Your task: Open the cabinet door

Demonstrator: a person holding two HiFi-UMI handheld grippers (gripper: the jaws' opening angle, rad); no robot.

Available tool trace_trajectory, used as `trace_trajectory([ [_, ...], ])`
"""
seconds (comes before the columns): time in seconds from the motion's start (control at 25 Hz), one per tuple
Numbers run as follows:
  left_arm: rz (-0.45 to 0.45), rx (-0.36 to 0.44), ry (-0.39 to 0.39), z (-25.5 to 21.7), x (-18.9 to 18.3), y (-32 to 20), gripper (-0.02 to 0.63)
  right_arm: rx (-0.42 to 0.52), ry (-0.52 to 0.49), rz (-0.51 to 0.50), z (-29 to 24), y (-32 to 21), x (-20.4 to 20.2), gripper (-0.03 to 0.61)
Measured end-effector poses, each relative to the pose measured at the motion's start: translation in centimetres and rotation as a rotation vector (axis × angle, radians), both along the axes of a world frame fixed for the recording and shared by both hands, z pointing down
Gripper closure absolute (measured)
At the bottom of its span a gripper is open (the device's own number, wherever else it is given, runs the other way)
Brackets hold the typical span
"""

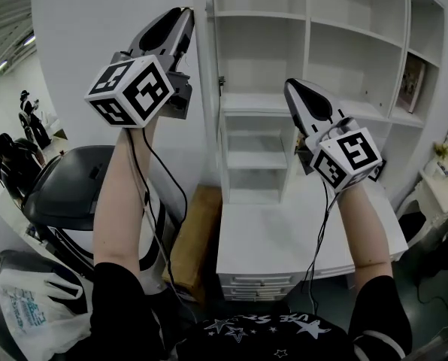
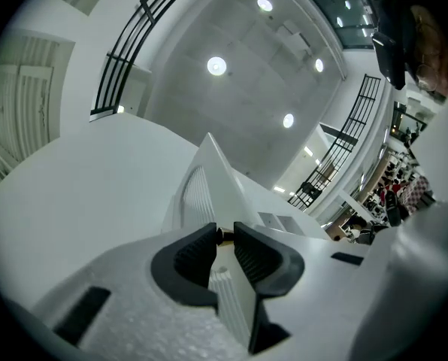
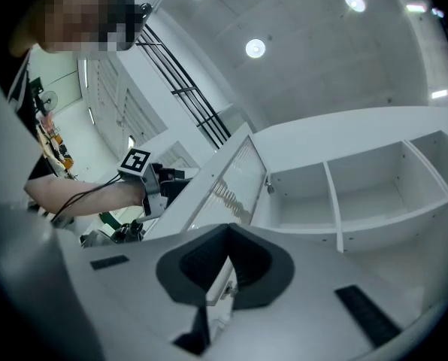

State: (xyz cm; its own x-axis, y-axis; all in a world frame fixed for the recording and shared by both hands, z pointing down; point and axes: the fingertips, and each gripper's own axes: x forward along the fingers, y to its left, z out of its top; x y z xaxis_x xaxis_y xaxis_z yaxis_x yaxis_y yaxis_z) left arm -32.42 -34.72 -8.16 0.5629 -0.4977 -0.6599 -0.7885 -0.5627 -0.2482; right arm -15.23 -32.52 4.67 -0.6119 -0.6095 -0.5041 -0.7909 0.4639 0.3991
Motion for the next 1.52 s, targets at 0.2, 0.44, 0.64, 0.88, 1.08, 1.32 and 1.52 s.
trace_trajectory([
  [0.2, -0.053, 0.008, 0.006, 0.0, -1.4, -0.1, 0.545, -0.037, -0.002, -0.034, 0.3, -1.0, -0.4, 0.572],
  [0.44, -0.122, 0.017, -0.034, 0.1, -1.8, 0.0, 0.546, -0.005, -0.047, -0.097, -0.3, 0.0, -2.0, 0.574],
  [0.64, -0.196, 0.004, -0.027, 1.1, -2.4, -0.5, 0.582, 0.030, -0.010, -0.105, 0.2, 0.9, -3.6, 0.572],
  [0.88, -0.210, -0.049, 0.003, 4.5, -3.8, -1.0, 0.583, -0.044, -0.013, -0.101, 3.1, 0.1, -4.4, 0.574],
  [1.08, -0.313, -0.079, 0.021, 8.0, -5.3, -0.3, 0.594, -0.097, -0.031, -0.158, 4.8, -0.5, -3.8, 0.574],
  [1.32, -0.464, -0.160, -0.013, 12.5, -4.5, -0.1, 0.601, -0.142, -0.037, -0.293, 6.4, -1.1, -2.9, 0.572],
  [1.52, -0.588, -0.176, -0.041, 15.6, -2.8, 1.4, 0.604, -0.161, -0.027, -0.354, 8.8, -1.3, -1.0, 0.574],
])
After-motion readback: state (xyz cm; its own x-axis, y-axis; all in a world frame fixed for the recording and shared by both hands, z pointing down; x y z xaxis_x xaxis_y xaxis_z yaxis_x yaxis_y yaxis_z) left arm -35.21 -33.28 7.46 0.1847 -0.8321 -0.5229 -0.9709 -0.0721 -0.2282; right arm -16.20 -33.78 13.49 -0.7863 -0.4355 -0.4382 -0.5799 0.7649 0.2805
